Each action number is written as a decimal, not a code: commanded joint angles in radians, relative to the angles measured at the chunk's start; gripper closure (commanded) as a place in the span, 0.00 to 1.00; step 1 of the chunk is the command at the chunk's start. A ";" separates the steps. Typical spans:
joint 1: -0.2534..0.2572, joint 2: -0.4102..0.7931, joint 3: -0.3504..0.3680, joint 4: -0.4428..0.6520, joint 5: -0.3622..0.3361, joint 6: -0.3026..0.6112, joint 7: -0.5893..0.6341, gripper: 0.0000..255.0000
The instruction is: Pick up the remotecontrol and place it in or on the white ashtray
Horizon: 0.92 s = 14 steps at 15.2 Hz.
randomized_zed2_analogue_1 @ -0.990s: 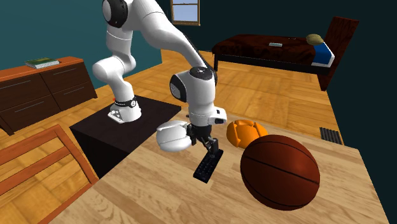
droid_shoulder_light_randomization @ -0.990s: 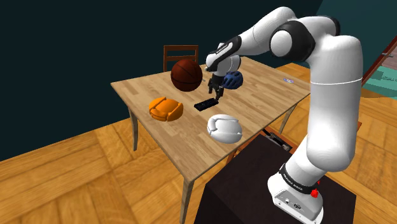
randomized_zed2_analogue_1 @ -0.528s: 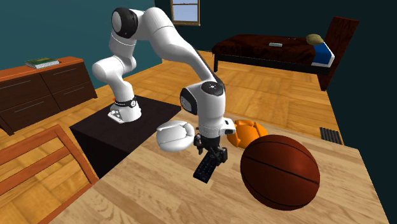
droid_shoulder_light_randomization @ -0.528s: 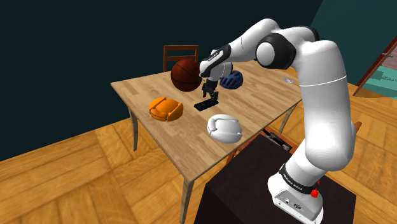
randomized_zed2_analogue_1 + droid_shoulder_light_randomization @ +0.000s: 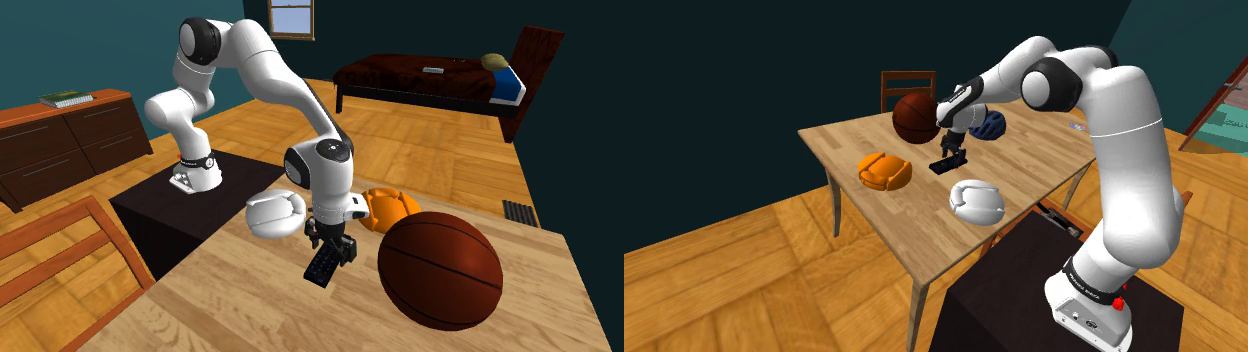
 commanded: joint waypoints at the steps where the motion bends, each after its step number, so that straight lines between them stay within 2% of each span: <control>1: 0.000 0.001 0.000 0.000 0.000 0.000 0.000 0.00; 3: 0.000 0.000 0.000 0.000 0.000 0.000 0.000 0.00; 4: 0.000 0.000 0.000 0.000 0.000 0.000 0.000 1.00; 14: 0.002 -0.009 -0.003 -0.001 -0.003 -0.008 0.002 1.00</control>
